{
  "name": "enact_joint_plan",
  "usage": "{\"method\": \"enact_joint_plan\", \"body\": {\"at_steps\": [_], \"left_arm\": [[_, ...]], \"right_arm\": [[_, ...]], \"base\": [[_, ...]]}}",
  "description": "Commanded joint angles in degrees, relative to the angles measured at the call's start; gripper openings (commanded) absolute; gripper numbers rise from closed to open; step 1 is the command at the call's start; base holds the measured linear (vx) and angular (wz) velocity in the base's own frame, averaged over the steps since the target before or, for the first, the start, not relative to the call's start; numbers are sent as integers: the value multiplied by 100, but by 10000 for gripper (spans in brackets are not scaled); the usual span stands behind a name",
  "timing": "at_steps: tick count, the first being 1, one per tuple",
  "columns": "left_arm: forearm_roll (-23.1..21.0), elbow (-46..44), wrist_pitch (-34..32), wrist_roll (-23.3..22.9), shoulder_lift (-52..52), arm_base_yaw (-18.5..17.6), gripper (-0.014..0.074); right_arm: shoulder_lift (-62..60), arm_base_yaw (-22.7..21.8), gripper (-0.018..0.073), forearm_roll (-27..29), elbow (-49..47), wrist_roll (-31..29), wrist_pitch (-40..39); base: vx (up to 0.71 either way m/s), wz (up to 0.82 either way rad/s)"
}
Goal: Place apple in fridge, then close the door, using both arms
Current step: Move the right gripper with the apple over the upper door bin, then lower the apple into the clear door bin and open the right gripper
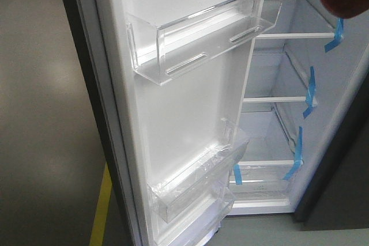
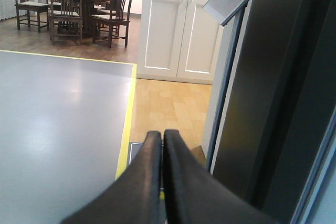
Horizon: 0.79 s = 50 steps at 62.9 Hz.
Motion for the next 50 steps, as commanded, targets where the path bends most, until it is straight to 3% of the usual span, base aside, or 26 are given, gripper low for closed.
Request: {"method": "enact_joint_plan", "body": {"at_steps": [1, 10, 18, 27, 36, 42, 50], "left_arm": [[2, 124, -432, -27, -34, 0, -6], [2, 124, -432, -27, -34, 0, -6], [2, 124, -432, -27, -34, 0, -6], [2, 124, -432, -27, -34, 0, -6], [2, 124, -432, -27, -34, 0, -6], [2, 124, -432, -27, -34, 0, -6], [2, 124, -432, -27, -34, 0, -6]], "right_arm": [[-85, -14, 45, 1000, -168, -96, -971], [258, -14, 45, 2959, -399, -1286, -1141], [800, 7, 45, 3787, -855, -1905, -1026], [1570, 530, 45, 3318, -1479, -1869, -1011], [2184, 1122, 48, 2207, -1963, -1725, -1156], [2399, 1195, 54, 1787, -2009, -1366, -1378], [2544, 1181, 99, 1774, -2009, -1288, -1501]], "base": [[0, 0], [0, 0], [0, 0], [0, 0], [0, 0], [0, 0], [0, 0]]}}
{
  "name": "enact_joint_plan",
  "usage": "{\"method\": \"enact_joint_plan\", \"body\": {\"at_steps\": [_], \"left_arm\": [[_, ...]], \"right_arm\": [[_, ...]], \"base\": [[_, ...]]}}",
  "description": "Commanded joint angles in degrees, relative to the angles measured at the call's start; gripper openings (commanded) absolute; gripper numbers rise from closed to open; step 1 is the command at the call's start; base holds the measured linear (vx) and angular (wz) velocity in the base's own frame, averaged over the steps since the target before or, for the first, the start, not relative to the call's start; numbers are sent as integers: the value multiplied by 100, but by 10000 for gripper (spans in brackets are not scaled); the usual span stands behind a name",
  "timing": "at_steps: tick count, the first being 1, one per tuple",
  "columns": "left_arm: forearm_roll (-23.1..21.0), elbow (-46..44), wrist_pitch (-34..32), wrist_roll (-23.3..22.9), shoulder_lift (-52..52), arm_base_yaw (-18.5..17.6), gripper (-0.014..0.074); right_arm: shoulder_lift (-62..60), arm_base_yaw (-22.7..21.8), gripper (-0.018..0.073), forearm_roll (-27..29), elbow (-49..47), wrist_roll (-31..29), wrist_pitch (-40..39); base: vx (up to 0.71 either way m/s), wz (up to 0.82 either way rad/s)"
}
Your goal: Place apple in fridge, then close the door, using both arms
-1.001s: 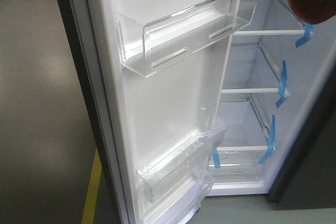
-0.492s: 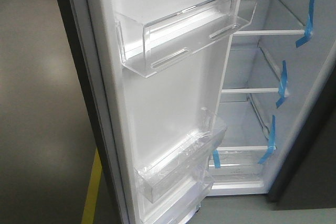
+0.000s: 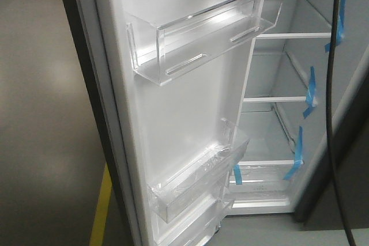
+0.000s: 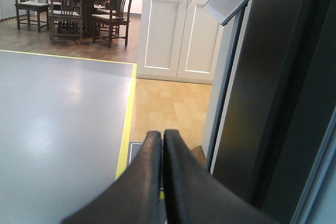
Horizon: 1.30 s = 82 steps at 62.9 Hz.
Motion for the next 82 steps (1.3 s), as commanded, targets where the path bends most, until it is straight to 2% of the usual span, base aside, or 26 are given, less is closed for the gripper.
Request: {"method": "enact_joint_plan", "body": {"at_steps": [1, 5, 23, 28, 35, 41, 47, 53, 64, 76, 82], "left_arm": [[2, 124, -432, -27, -34, 0, -6], [2, 124, -432, -27, -34, 0, -6], [2, 124, -432, -27, -34, 0, -6], [2, 124, -432, -27, -34, 0, -6], [2, 124, -432, -27, -34, 0, -6], [8, 124, -432, -20, -34, 0, -6], [67, 124, -461, -2, -34, 0, -6], [67, 124, -461, -2, -34, 0, -6], [61, 124, -456, -2, -34, 0, -6], [48, 124, -513, -58, -34, 0, -6], [48, 124, -542, -361, -34, 0, -6]], "right_arm": [[-163, -23, 114, 284, -213, 73, -447], [-108, -23, 158, 284, -213, 55, -447], [15, -18, 559, 284, -213, 96, -405], [15, -18, 618, 298, -213, 96, -405], [15, -18, 628, 303, -213, 96, -417], [15, -23, 600, 334, -213, 96, -422], [-41, -23, 524, 363, -213, 168, -383], [-175, -23, 382, 363, -213, 275, -370], [-567, -23, -8, 272, -213, 236, -216], [-1233, -23, -6, 16, 42, 242, 115], [-1693, -23, -5, 16, 610, 126, -47]], "base": [[0, 0], [0, 0], [0, 0], [0, 0], [0, 0], [0, 0], [0, 0], [0, 0], [0, 0], [0, 0], [0, 0]]}}
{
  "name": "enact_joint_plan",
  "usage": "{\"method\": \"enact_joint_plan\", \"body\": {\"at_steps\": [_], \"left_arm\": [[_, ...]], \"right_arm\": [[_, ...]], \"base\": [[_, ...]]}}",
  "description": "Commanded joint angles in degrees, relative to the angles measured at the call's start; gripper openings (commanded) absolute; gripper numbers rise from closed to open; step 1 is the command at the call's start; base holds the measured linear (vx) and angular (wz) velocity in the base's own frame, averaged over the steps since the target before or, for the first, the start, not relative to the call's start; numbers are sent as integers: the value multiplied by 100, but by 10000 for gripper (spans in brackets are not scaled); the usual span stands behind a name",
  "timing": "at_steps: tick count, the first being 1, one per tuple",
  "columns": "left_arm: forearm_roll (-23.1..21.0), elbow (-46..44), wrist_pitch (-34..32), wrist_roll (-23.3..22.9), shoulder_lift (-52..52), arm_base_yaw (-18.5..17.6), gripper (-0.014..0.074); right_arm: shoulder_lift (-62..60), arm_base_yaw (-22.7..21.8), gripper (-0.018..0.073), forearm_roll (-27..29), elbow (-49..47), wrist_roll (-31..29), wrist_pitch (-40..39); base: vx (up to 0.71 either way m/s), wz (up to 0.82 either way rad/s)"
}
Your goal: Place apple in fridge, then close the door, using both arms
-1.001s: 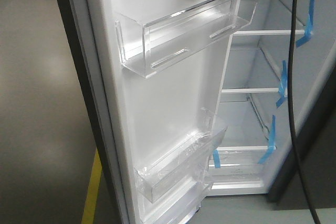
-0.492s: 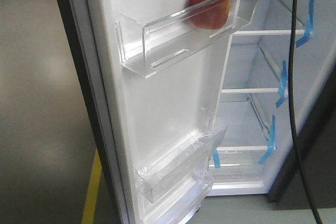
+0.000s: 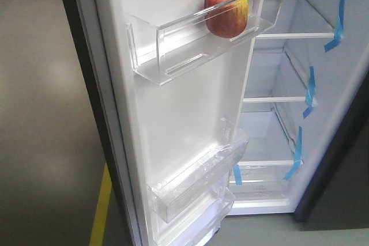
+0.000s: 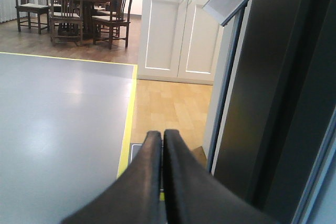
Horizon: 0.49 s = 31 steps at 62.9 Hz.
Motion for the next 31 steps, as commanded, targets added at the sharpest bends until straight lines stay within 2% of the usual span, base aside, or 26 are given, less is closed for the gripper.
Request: {"method": "enact_joint_plan", "body": {"at_steps": [1, 10, 16, 31], "left_arm": [[-18, 124, -529, -353, -34, 0, -6], [-18, 124, -825, -1309, -34, 0, -6], [-18, 124, -1115, -1876, -34, 0, -6], [-35, 124, -1826, -1972, -34, 0, -6]], "right_arm": [[-681, -18, -5, 177, 432, -158, -353], [-1632, -18, -5, 245, 1967, -565, -794], [-2396, -18, -5, 423, 3319, -786, -1353], [-4611, -18, -5, 517, 6407, -858, -2956]], "base": [[0, 0], [0, 0], [0, 0], [0, 0]]}}
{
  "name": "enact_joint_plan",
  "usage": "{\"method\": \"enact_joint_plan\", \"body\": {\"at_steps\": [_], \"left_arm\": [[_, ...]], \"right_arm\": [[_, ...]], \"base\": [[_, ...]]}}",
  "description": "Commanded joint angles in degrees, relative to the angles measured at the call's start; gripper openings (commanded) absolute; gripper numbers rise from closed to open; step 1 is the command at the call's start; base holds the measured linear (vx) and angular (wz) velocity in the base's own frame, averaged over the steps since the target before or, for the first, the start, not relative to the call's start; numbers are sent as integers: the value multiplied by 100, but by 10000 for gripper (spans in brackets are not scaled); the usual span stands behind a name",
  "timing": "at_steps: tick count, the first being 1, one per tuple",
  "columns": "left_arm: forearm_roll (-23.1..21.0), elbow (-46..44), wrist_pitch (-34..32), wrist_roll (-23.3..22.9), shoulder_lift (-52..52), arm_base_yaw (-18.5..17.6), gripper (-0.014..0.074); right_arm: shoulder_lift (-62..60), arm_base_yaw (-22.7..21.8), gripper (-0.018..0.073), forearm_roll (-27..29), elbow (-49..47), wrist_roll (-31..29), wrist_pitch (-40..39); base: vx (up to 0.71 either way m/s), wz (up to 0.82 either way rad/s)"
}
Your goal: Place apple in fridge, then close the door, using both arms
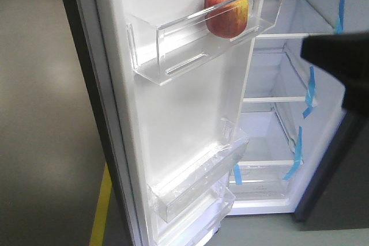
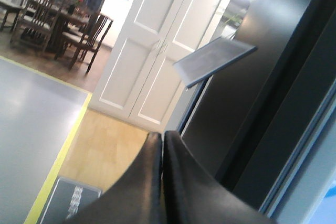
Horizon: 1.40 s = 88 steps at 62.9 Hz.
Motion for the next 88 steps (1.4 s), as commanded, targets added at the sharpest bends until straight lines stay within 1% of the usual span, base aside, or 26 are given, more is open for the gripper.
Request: {"method": "enact_joint_plan", "body": {"at_steps": [1, 3, 7, 14, 16, 24, 27, 31, 37, 43, 47, 51, 55, 58, 63, 69, 73, 75, 82, 85, 88], "left_arm": [[-47, 124, -830, -121, -34, 0, -6], [-94, 124, -974, -188, -34, 0, -6], [-326, 124, -1214, -490, -34, 0, -6], [-768, 124, -1573, -953, -34, 0, -6], [-822, 124, -1620, -1070, -34, 0, -6], [-1113, 124, -1881, -1249, -34, 0, -6], [-1247, 124, -2053, -1508, -34, 0, -6], [-1373, 124, -2316, -1999, -34, 0, -6], [-1370, 119, -2718, -2833, -34, 0, -6], [-1363, 77, -3174, -3925, -34, 0, -6], [-1244, -76, -3260, -4446, -34, 0, -6], [-1037, -399, -3088, -4636, 10, 0, -6], [-891, -791, -2858, -4632, 158, 0, -6], [-752, -1178, -2709, -4560, 401, 0, -6], [-478, -1756, -2677, -4465, 974, 0, -6], [183, -2381, -2768, -4451, 1962, 0, -6], [610, -2735, -2997, -4479, 2744, 0, -6], [734, -2871, -3195, -4521, 3074, 0, -6], [841, -3506, -4081, -4537, 4473, 0, -6], [881, -3814, -4413, -4703, 5068, 0, -6], [1097, -4209, -4714, -4822, 5732, 3, -6]], "right_arm": [[-897, -18, -5, 277, 989, -84, -967], [-1191, -18, -5, 282, 1346, -84, -1135], [-1643, -18, -5, 282, 1857, -17, -1348], [-2502, -18, -5, 288, 2698, 282, -1514], [-2721, -18, -5, 288, 2894, 356, -1530], [-3341, -18, -5, 288, 3473, 648, -1670], [-3470, -18, -5, 288, 3614, 749, -1812], [-3554, -18, -5, 297, 3716, 800, -1898], [-3549, -18, -5, 329, 3741, 778, -1971], [-3549, -18, -3, 329, 3741, 784, -2179], [-3549, -18, -3, 430, 3741, 789, -2255], [-3549, -18, -3, 626, 3732, 799, -2261], [-3549, -12, -3, 1022, 3629, 787, -2205], [-3549, -12, -3, 1216, 3489, 699, -2179], [-3549, -12, -3, 1238, 3139, 346, -2170], [-3549, -12, -3, 1224, 2626, -303, -2170], [-3549, -12, -3, 1224, 2326, -501, -2170], [-3554, -12, -3, 1209, 2200, -528, -2170], [-3734, -12, -3, 1018, 1894, -527, -2081], [-3878, -12, -3, 971, 1816, -520, -2029], [-4033, -12, -3, 943, 1794, -511, -1986]], "base": [[0, 0], [0, 0], [0, 0], [0, 0], [0, 0], [0, 0], [0, 0], [0, 0], [0, 0], [0, 0], [0, 0], [0, 0], [0, 0], [0, 0], [0, 0], [0, 0], [0, 0], [0, 0], [0, 0], [0, 0], [0, 0]]}}
